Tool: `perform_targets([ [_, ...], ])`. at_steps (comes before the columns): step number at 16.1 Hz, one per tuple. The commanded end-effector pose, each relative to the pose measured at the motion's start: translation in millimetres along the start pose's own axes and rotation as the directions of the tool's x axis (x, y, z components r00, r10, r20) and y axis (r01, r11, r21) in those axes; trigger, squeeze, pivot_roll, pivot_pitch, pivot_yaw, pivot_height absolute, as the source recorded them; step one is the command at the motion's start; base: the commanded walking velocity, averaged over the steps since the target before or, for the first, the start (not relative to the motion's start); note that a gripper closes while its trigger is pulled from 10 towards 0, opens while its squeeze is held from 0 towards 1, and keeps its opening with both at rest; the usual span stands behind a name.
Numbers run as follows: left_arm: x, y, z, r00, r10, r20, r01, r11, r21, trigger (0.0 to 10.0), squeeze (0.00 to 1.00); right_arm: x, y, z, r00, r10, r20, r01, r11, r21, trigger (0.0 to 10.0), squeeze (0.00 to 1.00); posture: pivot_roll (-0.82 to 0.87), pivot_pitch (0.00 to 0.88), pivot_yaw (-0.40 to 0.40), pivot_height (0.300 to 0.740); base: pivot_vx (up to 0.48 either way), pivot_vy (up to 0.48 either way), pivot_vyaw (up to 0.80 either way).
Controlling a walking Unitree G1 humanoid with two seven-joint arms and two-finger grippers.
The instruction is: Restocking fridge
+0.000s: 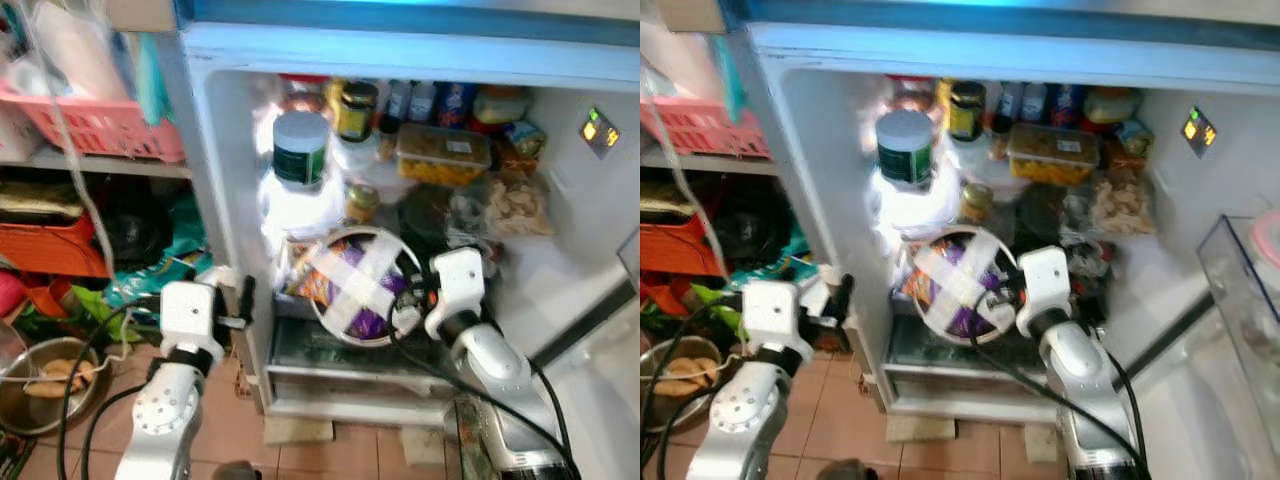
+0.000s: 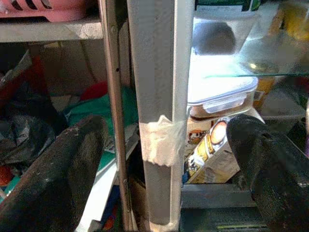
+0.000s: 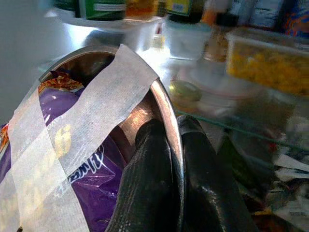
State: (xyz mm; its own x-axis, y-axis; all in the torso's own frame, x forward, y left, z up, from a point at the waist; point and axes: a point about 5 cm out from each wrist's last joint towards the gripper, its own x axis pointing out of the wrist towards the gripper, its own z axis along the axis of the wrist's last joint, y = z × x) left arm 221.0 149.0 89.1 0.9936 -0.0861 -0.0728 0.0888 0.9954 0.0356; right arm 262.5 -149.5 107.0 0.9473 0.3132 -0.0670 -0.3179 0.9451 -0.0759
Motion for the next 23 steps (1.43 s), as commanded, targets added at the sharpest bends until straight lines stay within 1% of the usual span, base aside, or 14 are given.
perform_targets([
  [1,0.6,-1.0,1,1.000,-0.005,-0.006,0.005,1.000,0.004,10.0,0.00,3.4,-7.0,6,0.999,-0.028,0.020,0.028,1.000,0.008,10.0,0.00,0.07,0.000,-0.020,0.740,0.000,0.000,-0.80],
  [3,-0.9,-0.6,2,1.000,-0.008,-0.007,0.008,1.000,0.007,10.0,0.00,12.6,-9.4,12,0.998,-0.042,0.040,0.041,0.999,0.021,10.0,0.00,0.08,0.000,-0.015,0.740,0.000,0.000,-0.80],
  [4,-2.9,-0.3,2,1.000,-0.010,-0.010,0.011,1.000,0.010,10.0,0.00,21.5,-11.3,17,0.997,-0.053,0.056,0.051,0.998,0.033,10.0,0.00,0.09,0.000,-0.011,0.740,0.000,0.000,-0.57],
  [5,-5.4,-0.1,2,1.000,-0.011,-0.013,0.011,1.000,0.013,10.0,0.00,30.6,-12.5,22,0.996,-0.058,0.072,0.055,0.998,0.043,10.0,0.00,0.10,0.000,-0.011,0.740,0.000,0.000,0.00],
  [6,-7.0,0.1,3,1.000,-0.012,-0.014,0.012,1.000,0.016,10.0,0.00,34.4,-12.9,25,0.995,-0.061,0.080,0.057,0.997,0.053,10.0,0.00,0.11,0.000,-0.008,0.740,0.000,0.000,0.00],
  [8,-15.8,2.8,4,1.000,-0.008,-0.029,0.008,1.000,0.027,10.0,0.00,52.8,-13.4,33,0.994,-0.058,0.092,0.048,0.993,0.106,10.0,0.00,0.13,0.000,0.000,0.740,0.000,0.000,0.00],
  [10,-20.8,3.5,4,0.999,-0.009,-0.040,0.010,0.999,0.032,10.0,0.00,64.2,-10.5,35,0.995,-0.041,0.088,0.029,0.991,0.133,10.0,0.00,0.16,0.000,0.002,0.740,0.000,0.000,0.00],
  [11,-27.9,4.0,6,0.999,-0.006,-0.050,0.008,0.999,0.035,10.0,0.00,77.2,-1.5,40,0.996,-0.010,0.090,-0.003,0.989,0.148,10.0,0.00,0.18,0.021,0.005,0.740,0.000,0.000,0.00],
  [15,-44.8,3.2,9,0.997,0.007,-0.081,-0.004,0.999,0.039,10.0,0.00,103.5,12.0,50,0.998,-0.008,0.065,-0.005,0.980,0.198,10.0,0.00,0.23,0.072,-0.004,0.740,0.000,0.000,0.00],
  [17,-50.2,3.5,9,0.996,0.015,-0.091,-0.011,0.999,0.039,10.0,0.00,108.1,13.5,50,0.999,-0.018,0.040,0.009,0.980,0.201,10.0,0.00,0.24,0.088,-0.005,0.740,0.000,0.000,0.00],
  [18,-59.5,2.8,10,0.993,0.016,-0.116,-0.012,0.999,0.039,10.0,0.00,119.8,12.7,51,0.998,-0.057,-0.021,0.060,0.976,0.210,10.0,0.00,0.26,0.115,-0.006,0.740,0.000,0.000,0.00],
  [20,-65.7,0.0,10,0.991,0.015,-0.132,-0.011,0.999,0.033,10.0,0.00,128.5,4.4,59,0.990,-0.131,-0.057,0.140,0.964,0.228,10.0,0.00,0.26,0.142,-0.005,0.740,0.000,0.000,0.00],
  [21,-65.4,-0.7,11,0.990,0.014,-0.138,-0.010,1.000,0.029,10.0,0.00,134.6,-2.5,65,0.979,-0.187,-0.080,0.201,0.950,0.238,10.0,0.00,0.26,0.148,-0.007,0.740,0.000,0.000,0.00],
  [23,-67.2,-2.6,12,0.989,0.012,-0.146,-0.009,1.000,0.024,10.0,0.00,139.6,-8.1,75,0.972,-0.220,-0.078,0.233,0.932,0.279,10.0,0.00,0.25,0.158,-0.012,0.740,0.000,0.000,0.00],
])
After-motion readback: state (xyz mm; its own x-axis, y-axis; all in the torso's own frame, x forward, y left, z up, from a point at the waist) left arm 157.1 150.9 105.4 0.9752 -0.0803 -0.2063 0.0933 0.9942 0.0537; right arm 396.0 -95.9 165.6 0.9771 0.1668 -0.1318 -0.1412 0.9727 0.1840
